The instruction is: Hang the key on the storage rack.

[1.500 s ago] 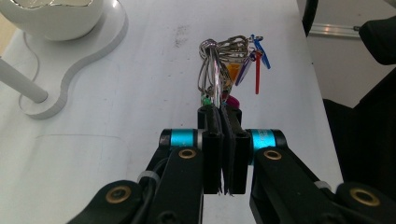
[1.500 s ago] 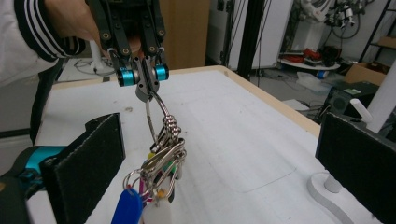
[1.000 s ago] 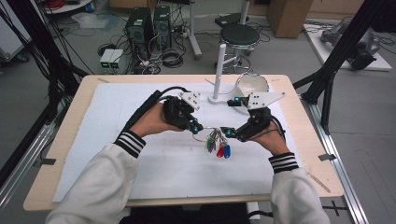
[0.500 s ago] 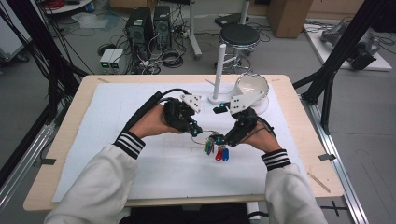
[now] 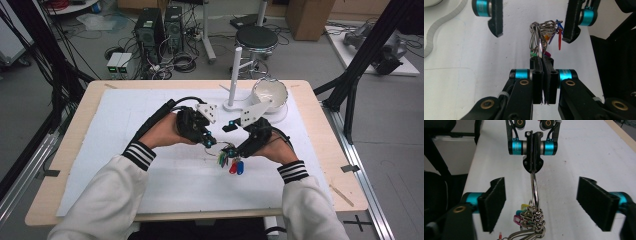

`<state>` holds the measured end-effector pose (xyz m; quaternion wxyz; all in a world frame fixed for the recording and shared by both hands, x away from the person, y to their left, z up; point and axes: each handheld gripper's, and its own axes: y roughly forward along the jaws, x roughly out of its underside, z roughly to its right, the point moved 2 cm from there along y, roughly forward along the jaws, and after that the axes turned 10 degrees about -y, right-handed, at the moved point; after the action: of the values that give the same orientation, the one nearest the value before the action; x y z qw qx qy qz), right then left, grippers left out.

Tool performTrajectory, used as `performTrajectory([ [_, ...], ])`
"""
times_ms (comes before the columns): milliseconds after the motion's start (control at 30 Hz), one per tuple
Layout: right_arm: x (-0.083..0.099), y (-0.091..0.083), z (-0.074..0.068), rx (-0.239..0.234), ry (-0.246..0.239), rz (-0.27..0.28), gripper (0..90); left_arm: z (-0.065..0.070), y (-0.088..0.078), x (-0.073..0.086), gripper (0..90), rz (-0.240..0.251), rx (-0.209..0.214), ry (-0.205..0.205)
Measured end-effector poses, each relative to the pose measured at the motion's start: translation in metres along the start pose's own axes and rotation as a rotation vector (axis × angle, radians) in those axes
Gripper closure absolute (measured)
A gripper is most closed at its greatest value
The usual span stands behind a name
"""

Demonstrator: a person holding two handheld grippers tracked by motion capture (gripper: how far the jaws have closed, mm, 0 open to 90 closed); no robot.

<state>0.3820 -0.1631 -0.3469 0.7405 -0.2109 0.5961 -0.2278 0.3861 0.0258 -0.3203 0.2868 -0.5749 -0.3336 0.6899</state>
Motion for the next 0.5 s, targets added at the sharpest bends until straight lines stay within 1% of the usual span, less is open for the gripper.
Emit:
performTrajectory([
  [33, -0.0002, 0.0000, 0.0004, -0.002, -0.003, 0.001, 32.0, -0.0005, 0.0001, -0.0001, 87.0, -0.004, 0.001, 0.008],
  [100, -0.0006, -0.0004, 0.0001, -0.014, -0.003, -0.004, 37.1, -0.0005, -0.0001, -0.0002, 87.0, -0.007, 0.000, 0.011],
  [167, -0.0004, -0.0001, -0.0003, -0.025, -0.010, -0.016, 40.1, 0.0003, -0.0006, 0.0000, 87.0, -0.007, -0.001, 0.007],
  [233, 0.0002, 0.0002, 0.0000, -0.033, -0.012, -0.029, 45.5, 0.0005, -0.0010, 0.0001, 87.0, -0.007, -0.003, 0.008],
  [333, -0.0002, -0.0005, 0.0001, -0.037, -0.010, -0.032, 52.3, 0.0008, -0.0015, 0.0004, 87.0, -0.010, -0.005, 0.004],
  [433, -0.0003, -0.0004, 0.0009, -0.031, -0.016, -0.032, 56.3, 0.0005, -0.0006, 0.0005, 87.0, -0.009, -0.006, 0.004],
  [467, -0.0002, -0.0003, 0.0009, -0.031, -0.012, -0.035, 57.8, 0.0003, -0.0004, 0.0004, 87.0, -0.014, -0.005, 0.003],
  [500, 0.0000, 0.0000, 0.0013, -0.034, -0.019, -0.037, 58.7, 0.0002, 0.0002, 0.0005, 87.0, -0.012, -0.003, 0.004],
])
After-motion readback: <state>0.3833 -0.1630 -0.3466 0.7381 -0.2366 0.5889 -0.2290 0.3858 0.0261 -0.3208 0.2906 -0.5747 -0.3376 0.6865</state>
